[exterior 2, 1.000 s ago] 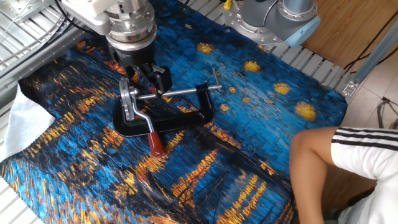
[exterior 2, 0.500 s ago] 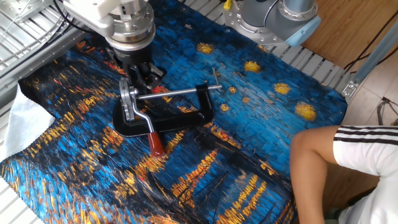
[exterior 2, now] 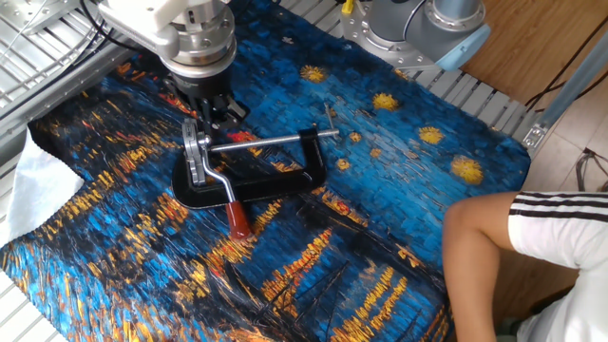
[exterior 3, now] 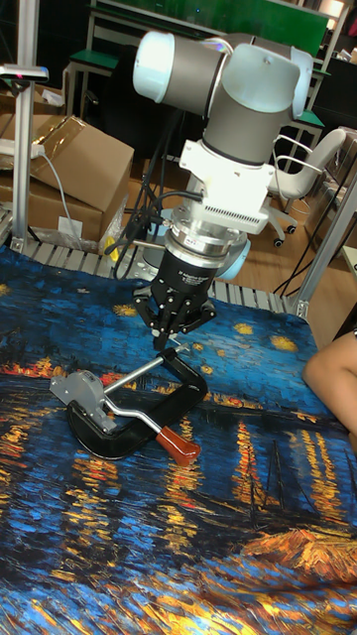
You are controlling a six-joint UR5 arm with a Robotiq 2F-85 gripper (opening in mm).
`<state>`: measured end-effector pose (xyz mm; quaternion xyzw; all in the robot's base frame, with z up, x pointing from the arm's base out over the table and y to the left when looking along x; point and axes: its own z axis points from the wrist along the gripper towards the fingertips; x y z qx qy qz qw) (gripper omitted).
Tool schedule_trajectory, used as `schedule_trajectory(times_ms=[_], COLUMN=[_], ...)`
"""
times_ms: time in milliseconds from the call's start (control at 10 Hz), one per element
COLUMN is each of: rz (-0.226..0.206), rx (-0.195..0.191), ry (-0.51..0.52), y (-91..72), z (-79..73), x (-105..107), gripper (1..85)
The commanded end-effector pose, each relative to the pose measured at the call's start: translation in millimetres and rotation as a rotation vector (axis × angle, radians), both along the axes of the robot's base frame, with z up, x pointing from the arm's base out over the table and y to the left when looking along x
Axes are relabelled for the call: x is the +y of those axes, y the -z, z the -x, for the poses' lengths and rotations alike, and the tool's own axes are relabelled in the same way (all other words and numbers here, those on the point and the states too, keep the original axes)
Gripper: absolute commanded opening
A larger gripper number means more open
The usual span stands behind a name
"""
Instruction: Pull up the lever
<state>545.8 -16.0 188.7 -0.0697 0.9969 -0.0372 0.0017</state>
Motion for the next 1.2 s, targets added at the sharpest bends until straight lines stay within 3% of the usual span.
schedule_trajectory(times_ms=[0, 1100], rz=[-0.016, -0.047], rx=[-0.007, -0.021], ry=[-0.045, -0.054], y=[-0.2, 3.5], z=[-2.8, -2.9], x=[4.4, 9.6], gripper=[1.0, 1.0])
